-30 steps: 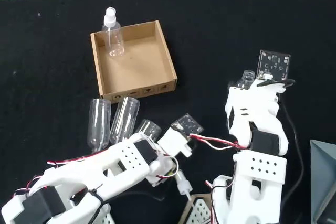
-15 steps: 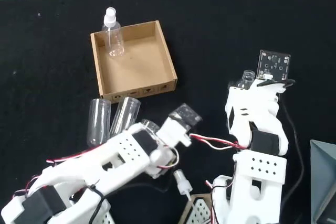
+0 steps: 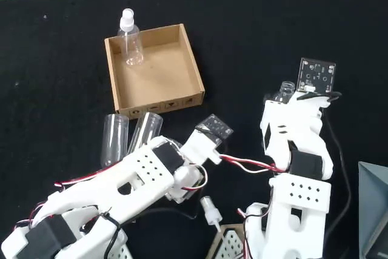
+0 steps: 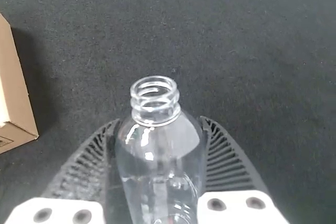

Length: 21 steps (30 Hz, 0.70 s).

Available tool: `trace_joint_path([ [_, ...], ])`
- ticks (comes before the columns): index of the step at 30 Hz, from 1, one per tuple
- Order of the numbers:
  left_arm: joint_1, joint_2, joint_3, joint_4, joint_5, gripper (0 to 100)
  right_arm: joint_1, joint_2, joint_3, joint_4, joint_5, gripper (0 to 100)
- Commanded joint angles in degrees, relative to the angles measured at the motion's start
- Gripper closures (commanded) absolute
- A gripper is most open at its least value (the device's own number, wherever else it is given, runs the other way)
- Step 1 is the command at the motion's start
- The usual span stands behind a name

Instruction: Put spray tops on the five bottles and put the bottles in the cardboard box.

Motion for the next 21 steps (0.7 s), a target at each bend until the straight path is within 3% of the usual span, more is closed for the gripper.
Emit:
trace_joint_path([
  [1, -0.7, -2.0, -3.6, 0.4, 0.1, 91, 1.3, -1.9, -0.3, -1.7, -0.3, 92.3],
  [11, -1.1, -21.1, 3.9, 0.4, 0.1, 91, 1.3, -1.9, -0.3, -1.7, -0.4, 92.3],
  [21, -11.8, -29.5, 4.1, 2.9, 0.1, 91, 1.3, -1.9, -0.2, -1.7, -0.4, 92.3],
])
